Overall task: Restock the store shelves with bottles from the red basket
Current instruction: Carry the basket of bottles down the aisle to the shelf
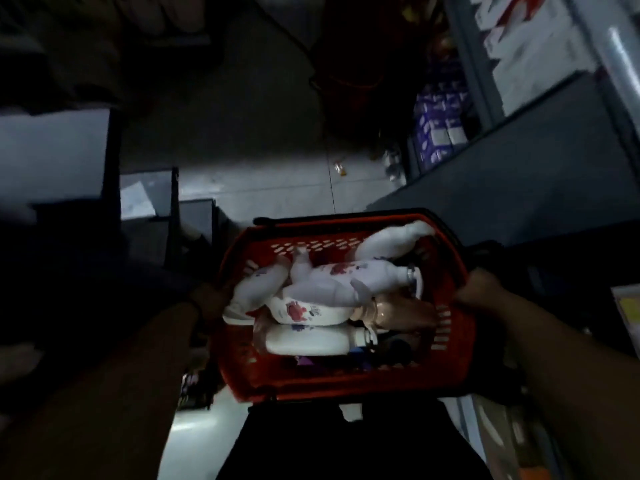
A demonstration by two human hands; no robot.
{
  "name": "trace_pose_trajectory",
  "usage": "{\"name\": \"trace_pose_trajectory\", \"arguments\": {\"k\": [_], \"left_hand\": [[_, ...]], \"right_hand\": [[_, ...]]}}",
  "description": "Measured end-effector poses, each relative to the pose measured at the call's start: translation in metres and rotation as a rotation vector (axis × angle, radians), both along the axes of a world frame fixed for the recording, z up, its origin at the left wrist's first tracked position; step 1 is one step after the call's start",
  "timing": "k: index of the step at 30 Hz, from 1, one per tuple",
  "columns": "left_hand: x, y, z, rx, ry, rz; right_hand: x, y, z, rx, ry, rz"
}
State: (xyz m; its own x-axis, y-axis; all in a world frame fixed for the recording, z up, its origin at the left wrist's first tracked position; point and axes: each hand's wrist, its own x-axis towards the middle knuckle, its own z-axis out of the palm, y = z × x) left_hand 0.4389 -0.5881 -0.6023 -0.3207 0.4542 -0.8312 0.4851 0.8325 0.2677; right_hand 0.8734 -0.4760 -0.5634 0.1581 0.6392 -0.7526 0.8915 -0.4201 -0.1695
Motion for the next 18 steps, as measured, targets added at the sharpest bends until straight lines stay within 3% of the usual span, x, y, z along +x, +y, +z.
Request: {"name": "trace_pose_trajectory", "arguments": {"k": [3,7,18], "left_hand": [[-0.031,0.085,-0.002,-0.049,-0.011,-0.17],[-0.072,0.195,-0.001,-0.064,0.057,-0.219],[-0.193,0.427,0.012,-0.053,0.135,0.054]], "right_hand": [[-0.022,0.075,-0.001,-0.041,-0.049,-0.025],[-0.06,0.188,0.009,-0.004,-0.075,-0.019],[-0.219,0.497,0.011,0.039,-0.032,0.119]]}}
